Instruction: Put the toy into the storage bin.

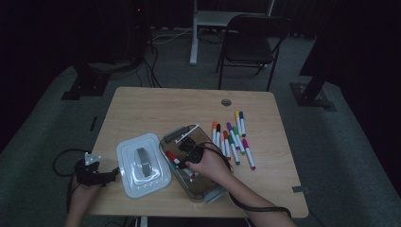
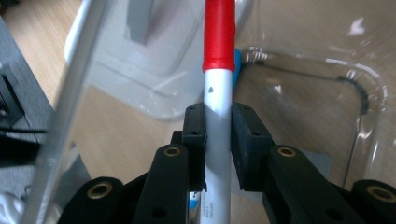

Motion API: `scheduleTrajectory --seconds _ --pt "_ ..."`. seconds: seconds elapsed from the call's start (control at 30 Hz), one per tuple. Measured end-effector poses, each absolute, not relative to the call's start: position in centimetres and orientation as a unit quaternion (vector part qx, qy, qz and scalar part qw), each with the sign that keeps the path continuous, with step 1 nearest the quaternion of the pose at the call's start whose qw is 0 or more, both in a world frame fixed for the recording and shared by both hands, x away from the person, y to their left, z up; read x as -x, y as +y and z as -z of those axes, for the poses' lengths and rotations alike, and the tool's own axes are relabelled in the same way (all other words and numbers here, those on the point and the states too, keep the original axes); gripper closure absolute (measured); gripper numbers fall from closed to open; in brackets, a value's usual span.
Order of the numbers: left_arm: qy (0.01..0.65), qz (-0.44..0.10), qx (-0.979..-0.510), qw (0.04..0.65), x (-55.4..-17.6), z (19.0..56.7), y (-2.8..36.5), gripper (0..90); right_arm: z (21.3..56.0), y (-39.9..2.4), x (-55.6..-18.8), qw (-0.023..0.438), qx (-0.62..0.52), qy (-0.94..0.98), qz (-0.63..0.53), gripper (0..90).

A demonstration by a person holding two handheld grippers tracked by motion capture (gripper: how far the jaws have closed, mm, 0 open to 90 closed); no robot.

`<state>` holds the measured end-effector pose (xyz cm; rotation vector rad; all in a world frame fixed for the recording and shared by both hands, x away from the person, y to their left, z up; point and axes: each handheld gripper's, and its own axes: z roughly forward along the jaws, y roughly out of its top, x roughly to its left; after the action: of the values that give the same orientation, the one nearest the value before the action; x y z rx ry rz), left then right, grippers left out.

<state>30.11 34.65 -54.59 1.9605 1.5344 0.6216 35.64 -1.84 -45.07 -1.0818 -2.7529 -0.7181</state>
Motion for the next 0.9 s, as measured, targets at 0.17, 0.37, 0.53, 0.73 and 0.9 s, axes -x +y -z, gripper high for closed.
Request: scheduleTrajectory --seconds 0.17,0.37,0.53,0.73,0.9 --pt "0.574 -0.232 -0.732 0.285 -30.1 54.6 34.6 0.5 46.1 -0.9 -35.8 0.072 0.348 -0.913 0.201 76.3" --pt "0.574 -0.232 -0.732 0.285 -30.1 54.6 34.6 0.5 46.7 -0.1 -36.1 0.088 0.344 -0.919 0.174 76.1" --pt "0.574 -0.232 -0.732 0.285 -30.1 54.6 34.6 0.5 47.3 0.4 -36.1 0.088 0.335 -0.926 0.147 75.4" --pt "0.574 -0.232 -0.732 0.285 -30.1 54.6 34.6 0.5 48.3 0.7 -36.2 0.099 0.329 -0.932 0.113 71.1" --pt "0.574 -0.232 -0.732 0.285 -30.1 54.6 34.6 0.5 48.3 0.4 -36.3 0.096 0.325 -0.934 0.114 67.2"
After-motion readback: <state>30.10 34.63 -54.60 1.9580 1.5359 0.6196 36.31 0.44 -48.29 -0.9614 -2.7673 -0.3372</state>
